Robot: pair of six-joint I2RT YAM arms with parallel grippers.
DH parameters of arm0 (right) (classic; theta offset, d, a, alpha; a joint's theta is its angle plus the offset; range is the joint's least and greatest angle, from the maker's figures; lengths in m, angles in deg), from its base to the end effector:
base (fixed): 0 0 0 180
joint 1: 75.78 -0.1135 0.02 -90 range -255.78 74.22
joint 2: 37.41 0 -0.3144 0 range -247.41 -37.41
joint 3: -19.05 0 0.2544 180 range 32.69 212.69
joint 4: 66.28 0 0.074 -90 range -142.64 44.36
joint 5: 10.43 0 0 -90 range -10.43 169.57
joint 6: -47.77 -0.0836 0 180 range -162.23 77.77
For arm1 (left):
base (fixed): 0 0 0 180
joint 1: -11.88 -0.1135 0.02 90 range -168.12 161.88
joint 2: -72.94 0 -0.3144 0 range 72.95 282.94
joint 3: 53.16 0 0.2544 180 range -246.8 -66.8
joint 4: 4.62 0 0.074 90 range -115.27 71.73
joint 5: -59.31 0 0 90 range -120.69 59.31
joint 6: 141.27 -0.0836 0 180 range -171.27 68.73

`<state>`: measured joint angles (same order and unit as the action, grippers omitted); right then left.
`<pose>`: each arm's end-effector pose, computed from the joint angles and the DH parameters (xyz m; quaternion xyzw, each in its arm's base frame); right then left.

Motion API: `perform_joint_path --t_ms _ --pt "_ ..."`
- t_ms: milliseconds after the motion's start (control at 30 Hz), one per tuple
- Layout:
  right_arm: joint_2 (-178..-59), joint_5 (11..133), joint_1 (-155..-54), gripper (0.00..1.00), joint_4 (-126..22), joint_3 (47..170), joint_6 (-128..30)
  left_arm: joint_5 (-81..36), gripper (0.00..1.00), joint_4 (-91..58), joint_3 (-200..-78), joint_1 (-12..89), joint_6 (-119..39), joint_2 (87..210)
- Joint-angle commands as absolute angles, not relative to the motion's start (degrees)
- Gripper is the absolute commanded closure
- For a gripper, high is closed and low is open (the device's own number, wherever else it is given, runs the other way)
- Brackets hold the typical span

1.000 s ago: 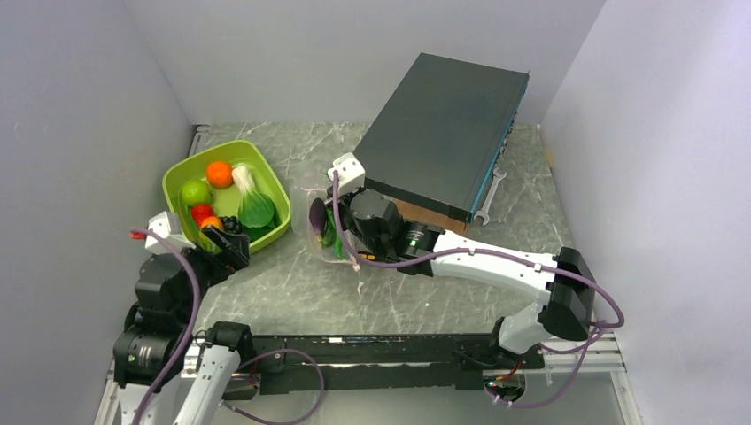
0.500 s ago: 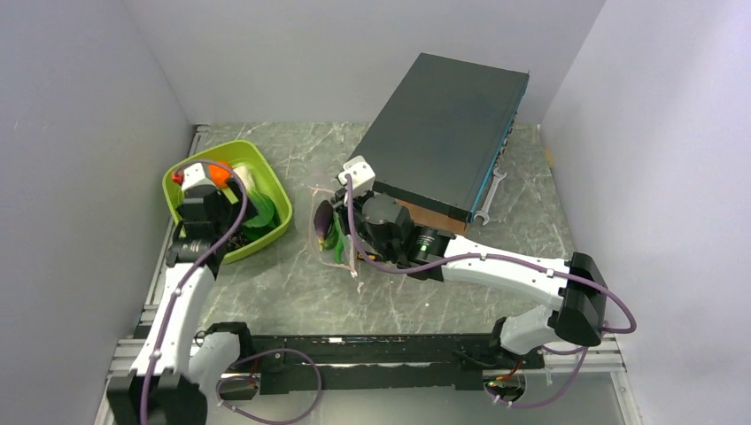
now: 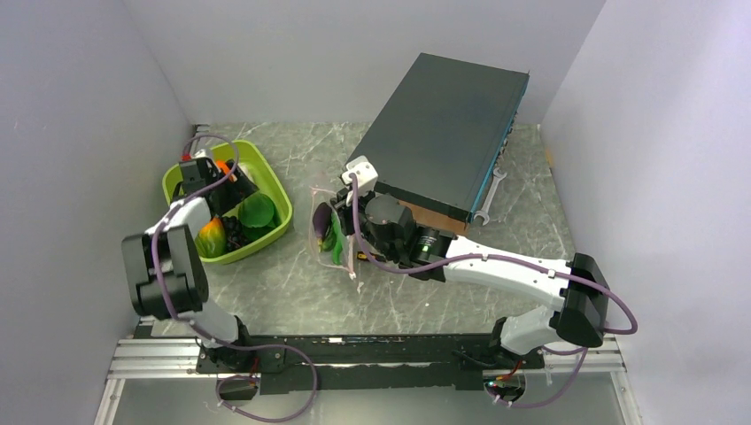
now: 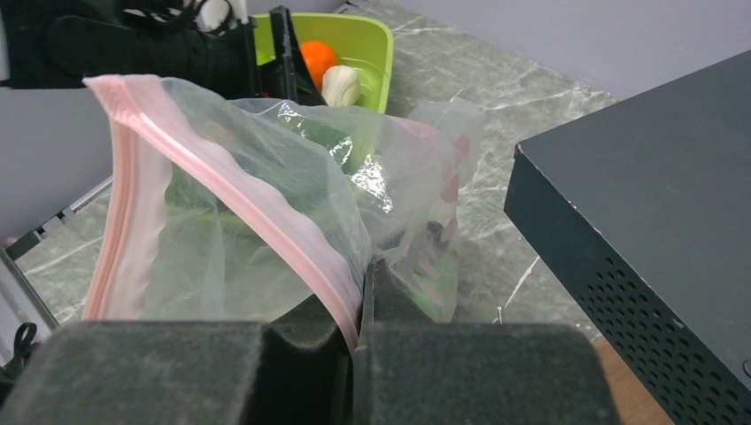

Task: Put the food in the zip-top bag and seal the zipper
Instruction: Pick up the fake vegetable from the bin, then place the fake vegetable in the zipper food storage bag.

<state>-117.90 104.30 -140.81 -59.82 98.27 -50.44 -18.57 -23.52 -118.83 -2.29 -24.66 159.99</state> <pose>0.1883 0.3215 0.3978 -0.2261 0.7141 0.2539 0.6119 0.3529 0.0710 0.2341 -0.2728 0.8612 -0.1405 0.4052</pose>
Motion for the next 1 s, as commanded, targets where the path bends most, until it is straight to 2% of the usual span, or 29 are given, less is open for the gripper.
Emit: perform_joint_path --t_ms 0,167,233,333,467,667,867,967 --pt "-115.8 103.4 -140.2 1.00 -63.2 98.3 -51.5 -11.4 0.11 -20.3 -126.1 -2.0 -24.8 168.6" --pt "-116.1 103.1 -139.9 1.00 -62.8 98.5 -51.9 -10.3 0.32 -25.4 -131.8 -1.1 -27.8 177.6" --pt "-116.4 103.0 -139.9 1.00 -62.5 98.9 -52.1 -9.5 0.46 -27.0 -133.1 -1.0 -28.1 179.6" --pt "-116.8 103.2 -139.8 1.00 -61.9 99.6 -52.2 -7.8 0.74 -31.1 -135.5 -1.0 -28.5 181.0" --pt "-117.0 103.6 -139.9 1.00 -61.1 100.2 -52.4 -8.8 0.92 -36.4 -136.7 -0.5 -29.5 175.1" --pt "-119.0 106.8 -139.8 1.00 -59.2 101.8 -52.7 -11.6 0.99 -47.9 -135.5 2.9 -32.8 156.6" --pt "-123.1 110.3 -139.7 1.00 -59.1 105.8 -50.6 3.2 1.00 -58.6 -126.5 4.8 -29.9 137.9" --pt "-126.1 111.0 -139.7 1.00 -59.2 109.1 -48.7 1.8 1.00 -63.4 -123.4 8.0 -28.1 127.8"
